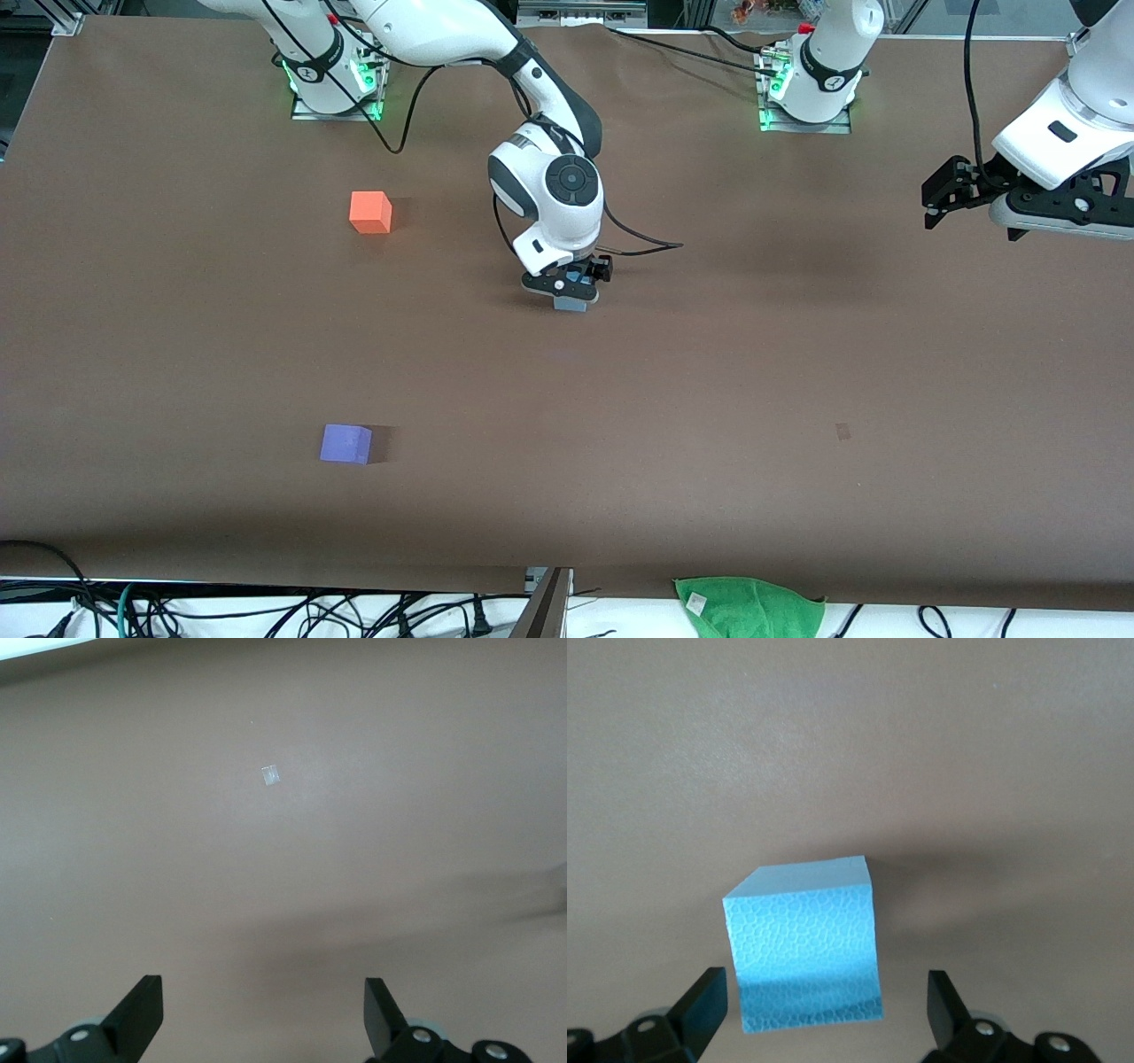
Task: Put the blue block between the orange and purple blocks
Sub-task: 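Lower the right gripper and close it on the blue cube, then carry the blue cube with the right gripper between orange and purple cubes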
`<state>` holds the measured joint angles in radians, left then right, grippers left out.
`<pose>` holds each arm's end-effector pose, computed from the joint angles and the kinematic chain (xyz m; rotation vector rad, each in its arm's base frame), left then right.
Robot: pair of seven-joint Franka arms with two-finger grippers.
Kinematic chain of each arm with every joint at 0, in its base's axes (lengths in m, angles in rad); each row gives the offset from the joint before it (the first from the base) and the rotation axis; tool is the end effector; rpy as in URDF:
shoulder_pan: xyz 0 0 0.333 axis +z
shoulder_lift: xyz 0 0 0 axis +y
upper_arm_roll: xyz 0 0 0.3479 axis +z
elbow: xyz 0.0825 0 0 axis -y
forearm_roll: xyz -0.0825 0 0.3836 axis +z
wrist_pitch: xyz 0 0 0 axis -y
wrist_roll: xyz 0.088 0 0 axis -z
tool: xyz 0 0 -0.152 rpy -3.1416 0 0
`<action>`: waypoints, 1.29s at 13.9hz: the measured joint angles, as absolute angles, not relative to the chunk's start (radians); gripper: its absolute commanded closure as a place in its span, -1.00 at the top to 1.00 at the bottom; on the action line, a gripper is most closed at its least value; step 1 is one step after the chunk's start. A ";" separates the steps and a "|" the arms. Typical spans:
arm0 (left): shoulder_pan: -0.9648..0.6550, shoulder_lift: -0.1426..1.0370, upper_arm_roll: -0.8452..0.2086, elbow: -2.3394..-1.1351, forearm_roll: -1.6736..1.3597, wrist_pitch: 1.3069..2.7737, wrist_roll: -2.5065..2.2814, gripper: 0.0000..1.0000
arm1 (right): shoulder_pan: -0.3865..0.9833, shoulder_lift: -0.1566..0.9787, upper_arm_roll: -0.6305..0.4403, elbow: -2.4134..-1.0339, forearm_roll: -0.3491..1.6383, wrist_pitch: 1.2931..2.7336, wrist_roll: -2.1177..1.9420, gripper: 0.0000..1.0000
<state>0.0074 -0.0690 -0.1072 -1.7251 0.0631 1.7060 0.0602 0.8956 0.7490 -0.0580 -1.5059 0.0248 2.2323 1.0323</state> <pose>0.5411 -0.0471 0.5880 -3.0608 0.2560 -0.0781 0.4837 0.5486 0.1998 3.0976 -0.3031 0.0057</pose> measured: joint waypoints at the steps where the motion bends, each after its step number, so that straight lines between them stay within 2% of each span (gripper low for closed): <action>1: 0.007 -0.068 -0.107 -1.724 0.063 1.706 0.060 1.00 | 0.898 0.749 -0.058 -1.511 0.022 2.243 1.032 1.00; 6: 0.007 -0.055 -0.107 -1.706 0.063 1.706 0.060 1.00 | 0.908 0.753 -0.058 -1.570 0.020 2.343 1.032 1.00; 9: 0.007 -0.054 -0.107 -1.704 0.063 1.706 0.060 1.00 | 0.909 0.753 -0.058 -1.575 0.019 2.354 1.032 0.93; 10: 0.007 -0.054 -0.107 -1.704 0.063 1.706 0.060 1.00 | 0.909 0.753 -0.058 -1.575 0.019 2.359 1.032 0.74; 12: 0.007 -0.054 -0.107 -1.704 0.063 1.706 0.060 1.00 | 0.909 0.753 -0.058 -1.575 0.019 2.369 1.032 0.19; 13: 0.007 -0.054 -0.107 -1.703 0.063 1.706 0.060 1.00 | 0.909 0.754 -0.058 -1.575 0.019 2.371 1.032 0.00; 14: 0.007 -0.054 -0.107 -1.703 0.063 1.706 0.060 1.00 | 0.909 0.754 -0.058 -1.575 0.019 2.371 1.032 -0.09; 18: 0.007 -0.053 -0.107 -1.703 0.063 1.706 0.060 1.00 | 0.909 0.752 -0.064 -1.574 0.017 2.374 0.996 -0.09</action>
